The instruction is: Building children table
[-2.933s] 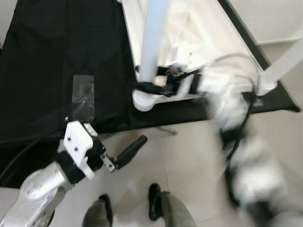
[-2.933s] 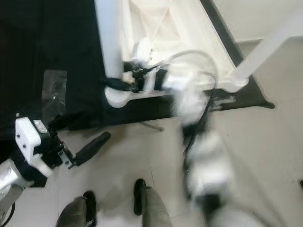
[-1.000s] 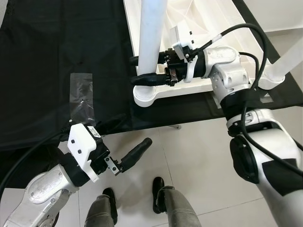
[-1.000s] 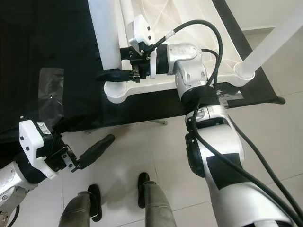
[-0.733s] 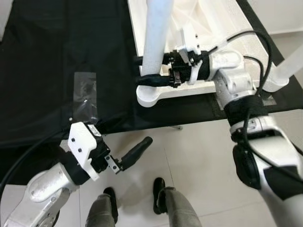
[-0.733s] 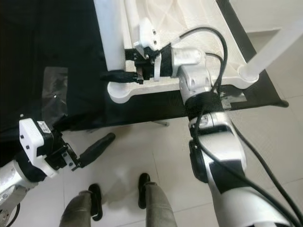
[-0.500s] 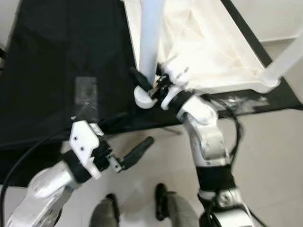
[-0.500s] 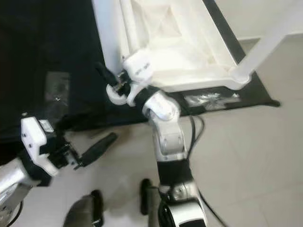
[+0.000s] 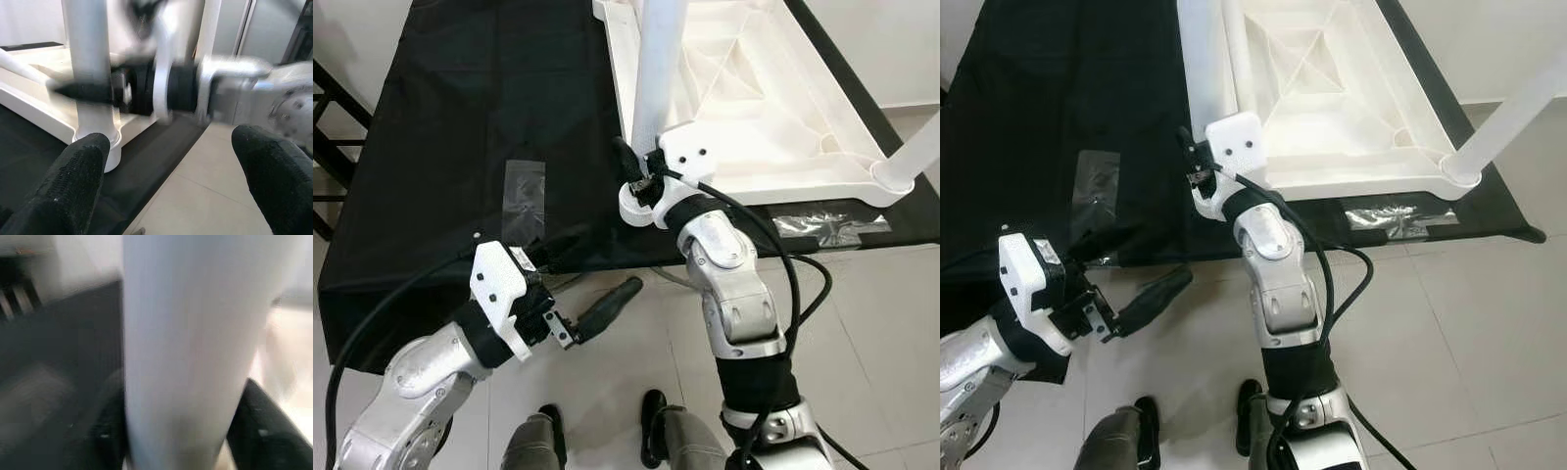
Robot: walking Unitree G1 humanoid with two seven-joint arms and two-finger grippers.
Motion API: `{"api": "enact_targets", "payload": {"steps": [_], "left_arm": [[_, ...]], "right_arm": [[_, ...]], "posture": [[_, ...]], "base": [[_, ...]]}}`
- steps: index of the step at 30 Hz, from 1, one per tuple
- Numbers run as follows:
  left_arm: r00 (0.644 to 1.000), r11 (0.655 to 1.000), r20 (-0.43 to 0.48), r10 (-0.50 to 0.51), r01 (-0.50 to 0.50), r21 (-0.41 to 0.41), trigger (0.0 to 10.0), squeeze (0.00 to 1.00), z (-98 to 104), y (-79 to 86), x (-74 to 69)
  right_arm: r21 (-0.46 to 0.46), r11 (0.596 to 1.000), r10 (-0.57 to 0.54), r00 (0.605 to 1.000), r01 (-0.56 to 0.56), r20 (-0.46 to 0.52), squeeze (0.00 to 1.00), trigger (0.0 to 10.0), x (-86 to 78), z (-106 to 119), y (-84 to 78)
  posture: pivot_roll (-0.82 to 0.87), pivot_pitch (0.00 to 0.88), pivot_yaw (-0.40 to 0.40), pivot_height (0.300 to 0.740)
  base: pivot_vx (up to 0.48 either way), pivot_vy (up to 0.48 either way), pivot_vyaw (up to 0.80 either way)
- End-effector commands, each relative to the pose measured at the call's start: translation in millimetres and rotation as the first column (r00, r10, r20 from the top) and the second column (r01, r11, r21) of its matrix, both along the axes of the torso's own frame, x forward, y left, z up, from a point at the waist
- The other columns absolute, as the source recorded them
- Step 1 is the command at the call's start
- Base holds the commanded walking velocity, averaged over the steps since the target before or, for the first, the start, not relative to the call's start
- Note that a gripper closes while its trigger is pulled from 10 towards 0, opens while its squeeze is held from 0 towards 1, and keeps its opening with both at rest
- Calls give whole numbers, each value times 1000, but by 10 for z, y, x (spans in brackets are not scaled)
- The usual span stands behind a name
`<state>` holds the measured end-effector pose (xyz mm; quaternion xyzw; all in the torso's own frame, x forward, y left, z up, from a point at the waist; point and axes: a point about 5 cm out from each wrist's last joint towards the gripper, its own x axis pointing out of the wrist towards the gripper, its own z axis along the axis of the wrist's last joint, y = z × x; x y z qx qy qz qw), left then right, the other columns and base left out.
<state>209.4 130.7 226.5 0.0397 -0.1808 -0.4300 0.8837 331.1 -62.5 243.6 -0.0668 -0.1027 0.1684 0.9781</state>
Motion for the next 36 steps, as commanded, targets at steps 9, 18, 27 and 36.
{"api": "enact_targets", "payload": {"steps": [9, 18, 27, 36], "left_arm": [[1000, 1000, -16, -8, 8, 7, 10000, 0, -65, -12, -19], [996, 996, -30, 84, -84, 8, 10000, 0, -115, 72, 54], [963, 968, -104, 250, -249, 21, 10000, 0, -237, 258, 166], [887, 911, -244, 393, -411, -27, 10000, 0, -468, 445, 208]], "right_arm": [[70, 990, 121, 993, -120, -1, 1000, 10000, -170, -175, -44], [-20, 948, 316, 948, -317, -42, 1000, 10000, -687, -545, -333], [-53, 979, 195, 980, -197, -30, 0, 10000, -841, -739, -631], [-11, 967, 255, 967, -255, -11, 0, 10000, -878, -723, -546]], "posture": [[51, 337, -62, 740], [27, 340, -66, 740], [22, 328, -54, 740], [20, 315, -36, 740]], "base": [[0, 0, 0], [0, 0, 0], [0, 0, 0], [0, 0, 0]]}}
